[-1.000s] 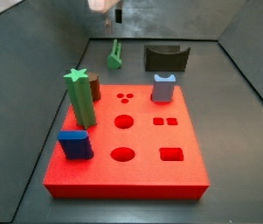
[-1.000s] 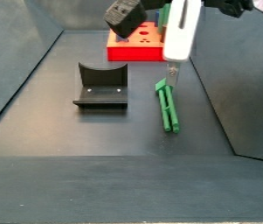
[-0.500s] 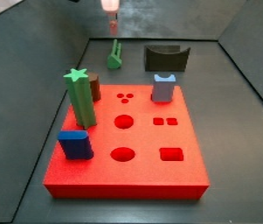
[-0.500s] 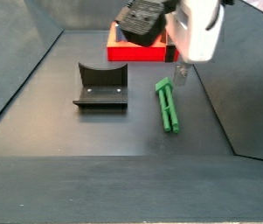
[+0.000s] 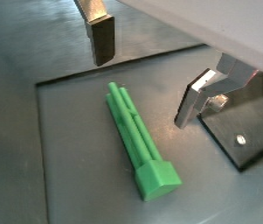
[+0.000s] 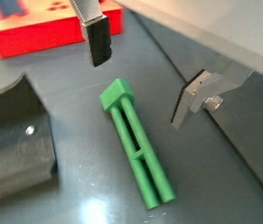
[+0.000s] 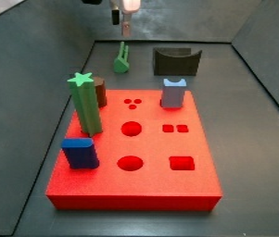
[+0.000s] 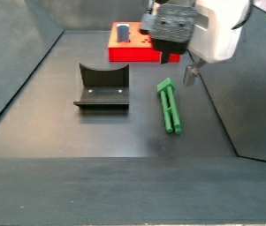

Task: Pick up the 3 prong object. Move up. Rotate the 3 prong object. Place the 3 prong object on the fixture. Regrasp the 3 prong object. Move to above the board. Insert the 3 prong object.
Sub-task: Rotate the 3 prong object.

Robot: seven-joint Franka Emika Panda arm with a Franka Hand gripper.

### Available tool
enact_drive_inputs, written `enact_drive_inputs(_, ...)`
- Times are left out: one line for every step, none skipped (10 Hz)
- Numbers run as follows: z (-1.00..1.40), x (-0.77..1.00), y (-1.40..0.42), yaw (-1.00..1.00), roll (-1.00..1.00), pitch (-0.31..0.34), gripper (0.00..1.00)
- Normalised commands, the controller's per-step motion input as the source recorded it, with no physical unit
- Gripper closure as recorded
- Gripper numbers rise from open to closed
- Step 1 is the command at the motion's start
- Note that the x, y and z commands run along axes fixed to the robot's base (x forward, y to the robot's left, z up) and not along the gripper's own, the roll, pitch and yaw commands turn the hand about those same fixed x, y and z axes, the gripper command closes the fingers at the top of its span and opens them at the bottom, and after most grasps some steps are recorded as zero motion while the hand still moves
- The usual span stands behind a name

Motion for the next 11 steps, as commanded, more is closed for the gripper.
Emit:
enact_drive_inputs(-0.03,0.04,0.00,1.00,0.00,-0.007,0.00)
enact_drive_inputs(-0.03,0.04,0.00,1.00,0.00,-0.007,0.00)
enact_drive_inputs(-0.03,0.04,0.00,1.00,0.00,-0.008,0.00)
enact_drive_inputs(-0.03,0.04,0.00,1.00,0.00,-0.009,0.00)
enact_drive_inputs(-0.03,0.04,0.00,1.00,0.00,-0.009,0.00)
enact_drive_inputs(-0.03,0.04,0.00,1.00,0.00,-0.010,0.00)
enact_drive_inputs(-0.03,0.04,0.00,1.00,0.00,-0.011,0.00)
enact_drive_inputs(-0.03,0.04,0.00,1.00,0.00,-0.012,0.00)
enact_drive_inputs(-0.03,0.04,0.00,1.00,0.00,-0.014,0.00)
enact_drive_inputs(-0.03,0.04,0.00,1.00,0.00,-0.016,0.00)
enact_drive_inputs(-0.03,0.04,0.00,1.00,0.00,-0.018,0.00)
